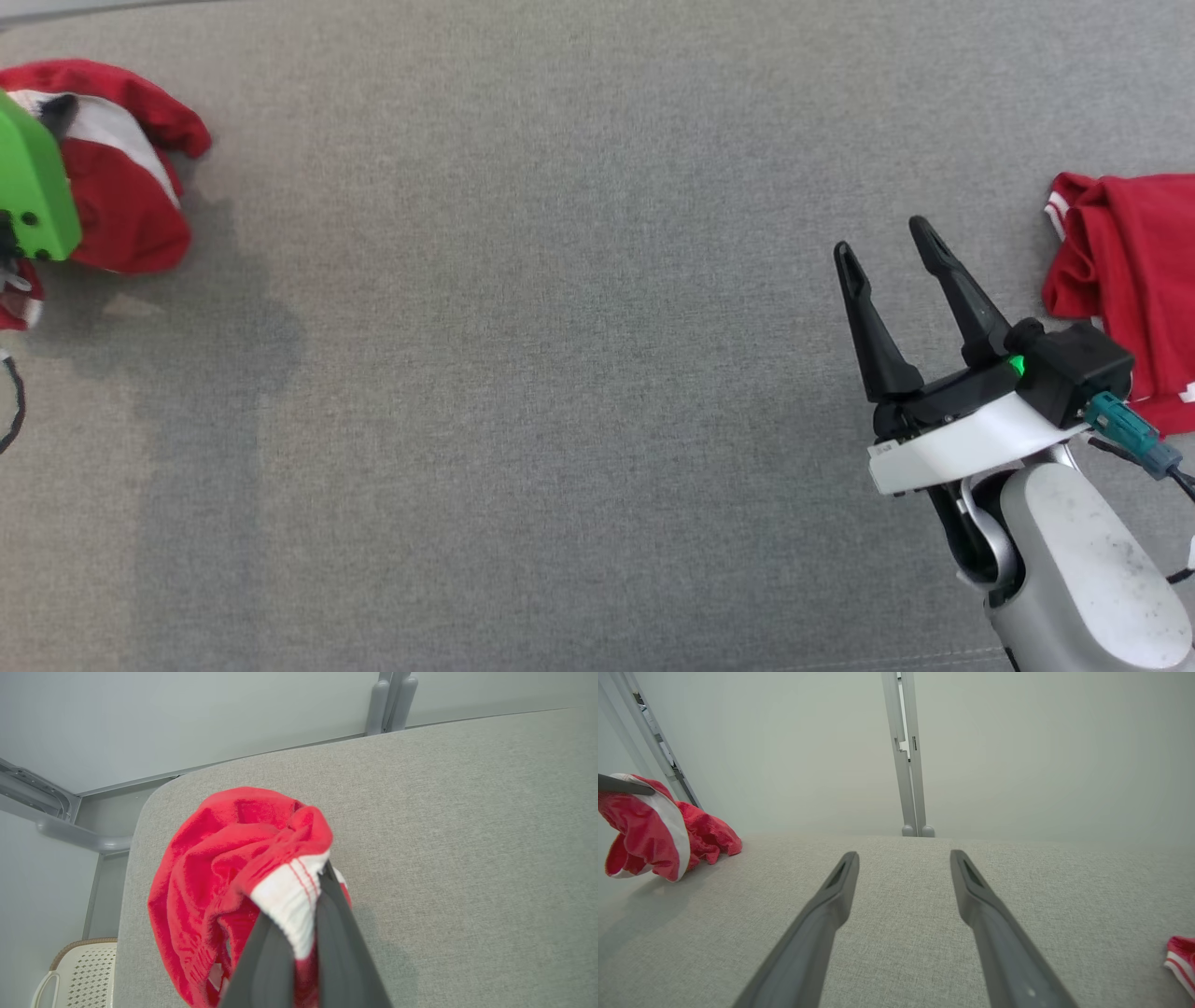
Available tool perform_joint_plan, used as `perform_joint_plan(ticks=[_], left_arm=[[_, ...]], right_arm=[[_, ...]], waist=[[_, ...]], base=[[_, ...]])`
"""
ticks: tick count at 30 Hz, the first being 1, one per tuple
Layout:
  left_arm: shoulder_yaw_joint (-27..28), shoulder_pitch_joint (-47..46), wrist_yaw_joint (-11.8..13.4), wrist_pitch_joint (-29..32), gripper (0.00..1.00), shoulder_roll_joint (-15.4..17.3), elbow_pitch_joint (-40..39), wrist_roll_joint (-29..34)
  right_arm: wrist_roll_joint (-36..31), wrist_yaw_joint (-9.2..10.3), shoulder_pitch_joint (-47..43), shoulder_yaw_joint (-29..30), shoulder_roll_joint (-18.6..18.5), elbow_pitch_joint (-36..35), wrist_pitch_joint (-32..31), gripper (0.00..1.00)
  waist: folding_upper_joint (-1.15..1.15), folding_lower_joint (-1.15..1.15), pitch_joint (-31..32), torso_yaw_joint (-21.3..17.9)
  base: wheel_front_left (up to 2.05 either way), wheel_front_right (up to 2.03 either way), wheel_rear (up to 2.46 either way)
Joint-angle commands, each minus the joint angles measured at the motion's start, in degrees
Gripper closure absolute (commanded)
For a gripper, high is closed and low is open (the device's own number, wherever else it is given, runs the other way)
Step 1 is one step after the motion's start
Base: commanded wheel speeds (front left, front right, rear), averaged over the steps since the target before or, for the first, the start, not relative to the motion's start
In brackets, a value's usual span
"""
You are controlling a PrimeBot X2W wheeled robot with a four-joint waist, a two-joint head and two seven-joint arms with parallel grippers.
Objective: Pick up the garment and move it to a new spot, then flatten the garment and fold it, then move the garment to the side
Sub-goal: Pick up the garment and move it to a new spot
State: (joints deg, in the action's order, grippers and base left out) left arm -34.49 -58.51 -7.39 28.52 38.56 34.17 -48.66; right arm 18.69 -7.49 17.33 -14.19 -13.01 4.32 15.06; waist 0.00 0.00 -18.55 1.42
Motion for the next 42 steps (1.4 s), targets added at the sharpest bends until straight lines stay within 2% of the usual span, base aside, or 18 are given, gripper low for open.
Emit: perform_joint_plan(ticks=[1, 7, 11, 16, 19, 21, 27, 32, 34, 36, 37, 38, 39, 42], left_arm=[[-1.4, -0.9, -0.2, 0.3, 1.0, -0.1, -1.6, 0.6], [-7.2, -3.1, -0.2, 1.4, 1.0, -3.1, -9.9, -1.3], [-8.5, -4.9, -0.2, 0.7, 1.0, -7.4, -14.2, -3.5], [-7.4, -5.3, 0.3, -2.4, 1.0, -12.2, -18.4, -6.2], [-7.3, -1.3, 1.0, -4.1, 1.0, -13.3, -19.7, -7.3], [-7.6, 2.2, 1.6, -6.1, 1.0, -12.8, -20.8, -7.3], [-9.4, 19.6, 3.2, -15.8, 1.0, -11.6, -23.2, -7.1], [-10.7, 30.2, 3.1, -25.6, 1.0, -11.6, -16.8, -5.1], [-9.9, 32.9, 2.5, -29.5, 1.0, -13.1, -12.8, -6.7], [-10.1, 33.9, 1.9, -33.0, 0.98, -13.5, -9.1, -5.6], [-10.0, 34.6, 1.7, -34.1, 0.86, -14.4, -7.3, -6.3], [-10.3, 34.9, 1.3, -35.5, 0.21, -15.0, -5.2, -5.9], [-10.6, 34.9, 1.2, -36.6, 0.0, -15.5, -3.8, -5.5], [-11.5, 34.5, 0.5, -39.1, 0.0, -16.8, 0.4, -5.1]], right_arm=[[0.6, -0.01, -1.4, 0.0, 0.4, 0.4, 0.1, 0.0], [1.1, -0.01, -3.5, 1.0, 1.0, 1.4, 0.1, 0.0], [1.3, -0.01, -4.5, 2.4, 0.8, 1.6, 0.1, 0.0], [1.2, -0.01, -5.6, 5.3, 0.3, 1.3, 0.1, 0.0], [0.9, -0.01, -6.5, 6.7, 0.1, 1.2, 0.1, 0.0], [0.7, -0.01, -7.4, 7.4, 0.1, 1.2, 0.1, 0.0], [0.8, -0.01, -9.7, 8.2, 0.3, 1.6, 0.1, 0.0], [1.2, -0.01, -9.6, 7.5, -0.2, 2.1, 0.1, 0.0], [1.3, -0.01, -9.0, 7.3, -0.5, 2.3, 0.1, 0.0], [1.3, -0.01, -8.9, 6.8, -0.7, 2.6, 0.1, 0.0], [1.4, -0.01, -8.9, 6.6, -0.7, 2.7, 0.1, 0.0], [1.5, -0.01, -9.1, 6.4, -0.8, 2.9, 0.1, 0.0], [1.6, -0.01, -9.3, 6.3, -0.9, 3.2, 0.1, 0.0], [1.8, -0.01, -10.0, 6.3, -0.9, 3.5, 0.1, 0.0]], waist=[[0.0, 0.0, 6.0, -2.2], [0.0, 0.0, 11.2, -5.4], [0.0, 0.0, 13.4, -7.4], [0.0, 0.0, 14.3, -8.6], [0.0, 0.0, 14.4, -8.5], [0.0, 0.0, 14.5, -8.2], [0.0, 0.0, 14.4, -7.0], [0.0, 0.0, 14.0, -6.2], [0.0, 0.0, 14.1, -5.9], [0.0, 0.0, 14.4, -5.8], [0.0, 0.0, 14.7, -5.6], [0.0, 0.0, 15.0, -5.5], [0.0, 0.0, 15.3, -5.3], [0.0, 0.0, 16.2, -4.7]], base=[[0.0, 0.0, 0.0], [0.0, 0.0, 0.0], [0.0, 0.0, 0.0], [0.0, 0.0, 0.0], [0.0, 0.0, 0.0], [0.0, 0.0, 0.0], [0.0, 0.0, 0.0], [0.0, 0.0, 0.0], [0.0, 0.0, 0.0], [0.0, 0.0, 0.0], [0.0, 0.0, 0.0], [0.0, 0.0, 0.0], [0.0, 0.0, 0.0], [0.0, 0.0, 0.0]])
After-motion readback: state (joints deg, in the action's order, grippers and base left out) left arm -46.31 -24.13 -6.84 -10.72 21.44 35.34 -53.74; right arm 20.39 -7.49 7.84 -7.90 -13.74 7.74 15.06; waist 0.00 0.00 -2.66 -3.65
